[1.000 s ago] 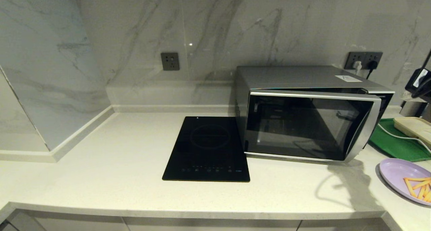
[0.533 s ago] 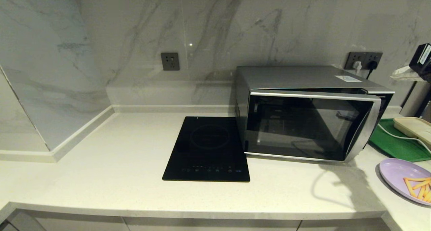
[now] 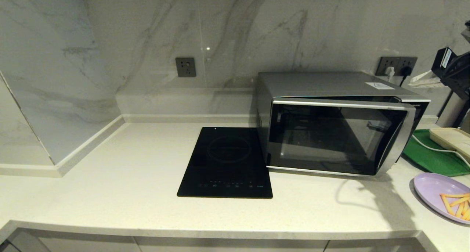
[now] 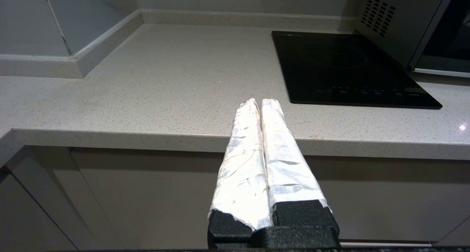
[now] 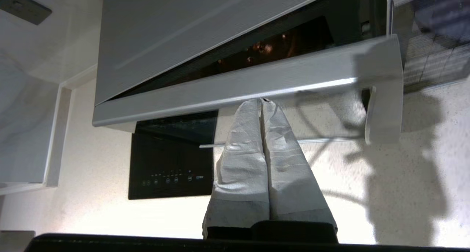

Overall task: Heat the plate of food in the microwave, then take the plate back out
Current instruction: Open the microwave oven

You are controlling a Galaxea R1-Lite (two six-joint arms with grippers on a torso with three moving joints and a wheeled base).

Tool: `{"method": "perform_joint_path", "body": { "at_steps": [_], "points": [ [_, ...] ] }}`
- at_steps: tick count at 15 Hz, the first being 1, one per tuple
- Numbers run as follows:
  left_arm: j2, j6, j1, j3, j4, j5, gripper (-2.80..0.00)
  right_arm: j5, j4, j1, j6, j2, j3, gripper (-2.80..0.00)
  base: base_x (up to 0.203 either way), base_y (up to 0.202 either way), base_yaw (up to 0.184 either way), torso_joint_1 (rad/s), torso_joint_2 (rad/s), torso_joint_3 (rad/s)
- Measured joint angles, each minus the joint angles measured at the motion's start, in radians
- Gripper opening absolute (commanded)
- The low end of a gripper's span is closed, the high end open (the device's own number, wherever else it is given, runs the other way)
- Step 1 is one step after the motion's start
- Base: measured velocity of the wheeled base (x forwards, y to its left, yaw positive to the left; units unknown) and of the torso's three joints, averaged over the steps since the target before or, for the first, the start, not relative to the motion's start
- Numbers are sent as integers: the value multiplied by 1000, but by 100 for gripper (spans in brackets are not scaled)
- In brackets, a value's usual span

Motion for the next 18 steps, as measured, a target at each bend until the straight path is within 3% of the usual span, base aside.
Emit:
{"method": "perform_joint_path", "body": {
  "at_steps": [3,7,9,13,18],
  "points": [
    [0,0,0,0,0,0,-280,-3,-3,4,-61,29,-20,-280,0,0,0,0,0,0],
    [0,0,0,0,0,1,-280,-25,-95,-2,-63,73,-18,-280,0,0,0,0,0,0],
    [0,0,0,0,0,0,-280,-69,-97,-3,-64,101,-19,-280,0,0,0,0,0,0],
    [0,0,0,0,0,0,-280,-79,-100,-3,-73,150,-30,-280,0,0,0,0,0,0],
    [0,0,0,0,0,0,-280,-76,-106,-5,-144,184,-36,-280,0,0,0,0,0,0]
  ]
}}
